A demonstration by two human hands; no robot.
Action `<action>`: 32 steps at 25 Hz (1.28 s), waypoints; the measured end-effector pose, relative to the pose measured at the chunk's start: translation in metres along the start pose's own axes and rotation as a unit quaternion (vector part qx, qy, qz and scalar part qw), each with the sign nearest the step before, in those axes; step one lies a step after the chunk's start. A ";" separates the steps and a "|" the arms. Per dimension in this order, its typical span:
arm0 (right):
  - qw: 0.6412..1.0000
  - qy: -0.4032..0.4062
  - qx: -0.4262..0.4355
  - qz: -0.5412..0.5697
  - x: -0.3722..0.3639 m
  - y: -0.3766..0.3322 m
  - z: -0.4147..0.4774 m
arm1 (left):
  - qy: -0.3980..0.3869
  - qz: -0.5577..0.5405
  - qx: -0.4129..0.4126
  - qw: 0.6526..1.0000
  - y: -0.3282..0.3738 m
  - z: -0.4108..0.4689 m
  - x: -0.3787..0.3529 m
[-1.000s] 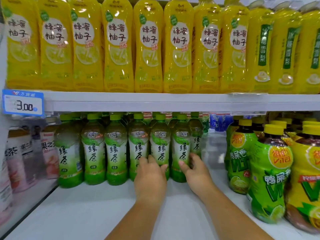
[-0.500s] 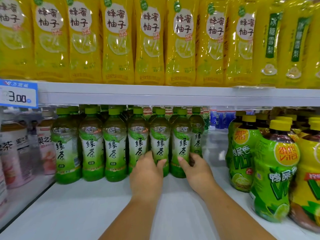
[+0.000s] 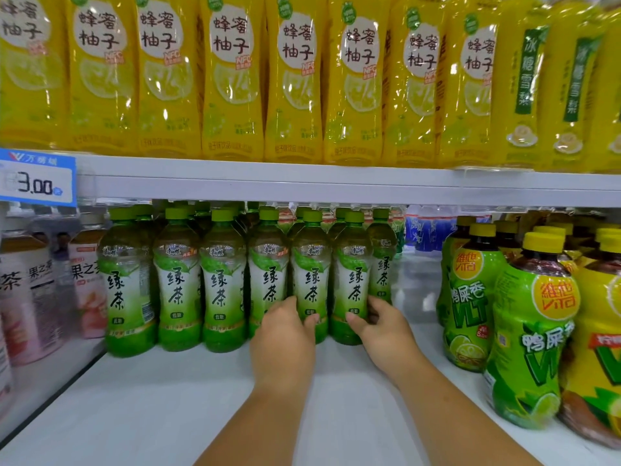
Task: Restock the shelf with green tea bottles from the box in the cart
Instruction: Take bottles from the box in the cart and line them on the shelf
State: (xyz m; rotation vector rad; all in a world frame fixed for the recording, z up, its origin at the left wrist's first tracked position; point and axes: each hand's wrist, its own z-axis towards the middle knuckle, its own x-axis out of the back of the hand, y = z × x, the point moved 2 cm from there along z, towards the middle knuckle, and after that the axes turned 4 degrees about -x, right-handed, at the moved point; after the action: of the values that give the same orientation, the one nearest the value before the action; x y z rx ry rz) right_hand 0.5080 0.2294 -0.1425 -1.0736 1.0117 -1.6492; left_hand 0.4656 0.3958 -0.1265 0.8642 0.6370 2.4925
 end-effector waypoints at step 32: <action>0.973 -0.062 -0.212 -0.060 0.045 -0.070 -0.154 | -0.459 -0.253 0.269 0.809 0.040 -0.063 0.124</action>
State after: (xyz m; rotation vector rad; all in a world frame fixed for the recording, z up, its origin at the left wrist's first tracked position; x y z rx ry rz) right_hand 0.3353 0.2291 -0.1117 -1.5264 1.2695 -1.4707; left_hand 0.3260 0.4104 -0.0918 1.6601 1.0223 1.1727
